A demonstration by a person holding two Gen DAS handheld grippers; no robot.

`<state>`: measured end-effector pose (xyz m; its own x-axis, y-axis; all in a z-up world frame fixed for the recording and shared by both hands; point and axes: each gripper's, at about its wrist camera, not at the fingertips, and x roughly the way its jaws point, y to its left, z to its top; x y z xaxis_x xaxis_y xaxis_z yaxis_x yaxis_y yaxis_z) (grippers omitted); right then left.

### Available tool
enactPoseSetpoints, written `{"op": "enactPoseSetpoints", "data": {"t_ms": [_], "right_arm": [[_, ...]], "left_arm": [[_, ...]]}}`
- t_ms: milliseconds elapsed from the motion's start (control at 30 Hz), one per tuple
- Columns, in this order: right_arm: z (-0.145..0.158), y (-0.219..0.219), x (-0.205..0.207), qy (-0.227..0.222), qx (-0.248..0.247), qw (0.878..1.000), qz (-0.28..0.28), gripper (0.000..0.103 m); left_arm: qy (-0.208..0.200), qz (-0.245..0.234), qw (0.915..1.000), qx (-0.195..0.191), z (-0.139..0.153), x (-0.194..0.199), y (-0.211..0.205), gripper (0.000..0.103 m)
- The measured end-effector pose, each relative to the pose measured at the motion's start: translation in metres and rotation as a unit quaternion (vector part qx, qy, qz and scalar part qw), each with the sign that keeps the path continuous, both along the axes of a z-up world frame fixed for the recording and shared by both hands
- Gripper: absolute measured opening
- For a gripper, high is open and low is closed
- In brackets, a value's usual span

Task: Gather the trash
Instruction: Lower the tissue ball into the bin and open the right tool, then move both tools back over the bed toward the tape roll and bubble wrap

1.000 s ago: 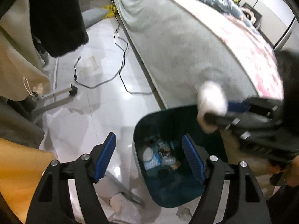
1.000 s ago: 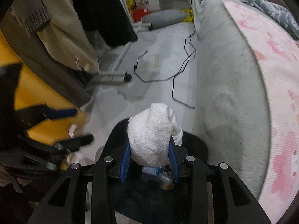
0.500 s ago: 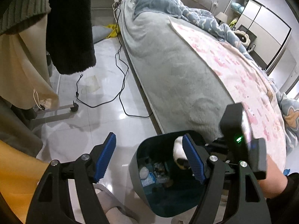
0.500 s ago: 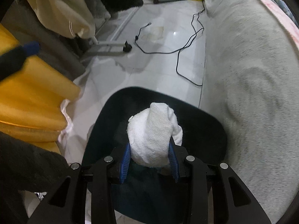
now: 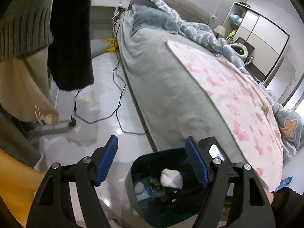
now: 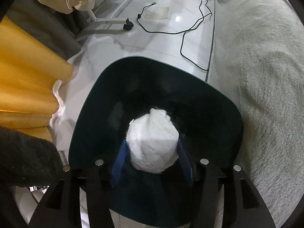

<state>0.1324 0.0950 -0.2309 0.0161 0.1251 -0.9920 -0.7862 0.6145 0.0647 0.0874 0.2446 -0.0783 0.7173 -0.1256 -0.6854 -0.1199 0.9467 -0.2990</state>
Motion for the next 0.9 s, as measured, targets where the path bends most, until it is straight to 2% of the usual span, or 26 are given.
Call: {"op": "enactPoseSetpoints", "data": {"t_ms": [167,333,600,767,900], "right_arm": [[0.004,-0.002,-0.003,-0.001,-0.001,1.000,0.005,0.073],[0.014,-0.012,-0.001,-0.006,0.012,1.000,0.005,0.074],[0.062,-0.034,0.006,-0.023,0.120,0.993,-0.001,0.078],[0.101,-0.048,0.012,-0.057,0.180,0.982,0.010,0.080],[0.127,-0.066,0.027,-0.085,0.215,0.973,-0.004,0.080]], "left_arm": [[-0.027,-0.006,0.9995,0.017,0.013,-0.002,-0.009,0.076],[-0.036,-0.001,0.9990,0.025,0.019,0.002,-0.010,0.076],[-0.060,0.002,0.9980,0.021,0.038,0.012,-0.026,0.078],[-0.083,-0.003,0.9960,0.035,0.054,0.021,-0.045,0.080],[-0.097,-0.004,0.9946,0.037,0.063,0.033,-0.057,0.082]]}}
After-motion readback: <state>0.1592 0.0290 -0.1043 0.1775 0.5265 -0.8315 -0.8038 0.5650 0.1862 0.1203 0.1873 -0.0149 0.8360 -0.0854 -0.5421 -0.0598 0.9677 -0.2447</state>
